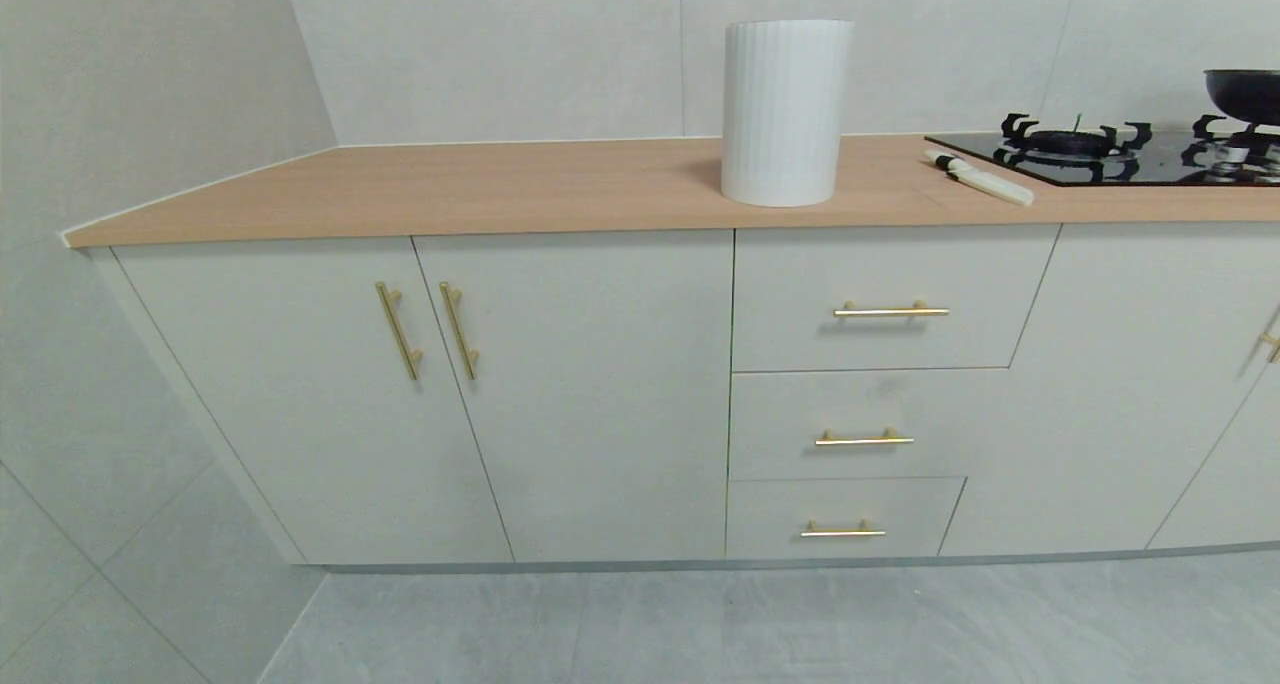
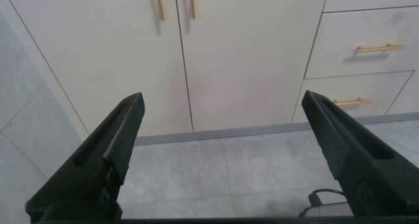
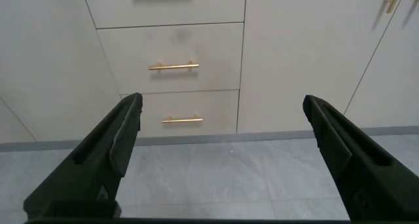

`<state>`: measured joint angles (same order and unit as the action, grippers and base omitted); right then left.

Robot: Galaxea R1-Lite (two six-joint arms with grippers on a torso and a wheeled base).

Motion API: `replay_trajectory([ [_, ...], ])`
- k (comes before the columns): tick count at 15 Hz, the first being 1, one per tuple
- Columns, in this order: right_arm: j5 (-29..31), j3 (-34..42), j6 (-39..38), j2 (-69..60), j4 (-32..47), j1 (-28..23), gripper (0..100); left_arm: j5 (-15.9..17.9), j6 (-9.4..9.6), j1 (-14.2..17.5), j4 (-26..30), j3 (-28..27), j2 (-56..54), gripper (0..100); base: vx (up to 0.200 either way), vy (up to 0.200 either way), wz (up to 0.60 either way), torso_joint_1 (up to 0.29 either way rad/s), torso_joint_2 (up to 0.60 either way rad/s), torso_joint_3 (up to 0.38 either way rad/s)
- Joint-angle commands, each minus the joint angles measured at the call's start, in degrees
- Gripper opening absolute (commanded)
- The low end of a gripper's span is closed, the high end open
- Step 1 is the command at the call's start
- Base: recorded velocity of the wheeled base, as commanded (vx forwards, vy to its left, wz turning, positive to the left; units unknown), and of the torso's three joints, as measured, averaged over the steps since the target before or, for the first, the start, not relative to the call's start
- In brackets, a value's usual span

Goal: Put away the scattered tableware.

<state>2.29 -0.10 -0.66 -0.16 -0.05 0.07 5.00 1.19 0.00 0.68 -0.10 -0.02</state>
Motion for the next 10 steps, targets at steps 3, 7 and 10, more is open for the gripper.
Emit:
replay_trajectory([
  [3, 0.0, 0.0, 0.0, 0.2, 0.0, 0.0, 100, -0.1, -0.05, 0.0, 0.0, 0.0, 0.0, 100, 0.0, 0.0, 0.0, 0.0, 0.0, 0.0],
  [7, -0.1, 0.0, 0.0, 0.2, 0.1, 0.0, 100, -0.1, 0.04, 0.0, 0.0, 0.0, 0.0, 100, 0.0, 0.0, 0.0, 0.0, 0.0, 0.0],
  [10, -1.1, 0.0, 0.2, 0.2, 0.1, 0.0, 100, -0.2, -0.05, 0.0, 0.0, 0.0, 0.0, 100, 0.0, 0.0, 0.0, 0.0, 0.0, 0.0],
])
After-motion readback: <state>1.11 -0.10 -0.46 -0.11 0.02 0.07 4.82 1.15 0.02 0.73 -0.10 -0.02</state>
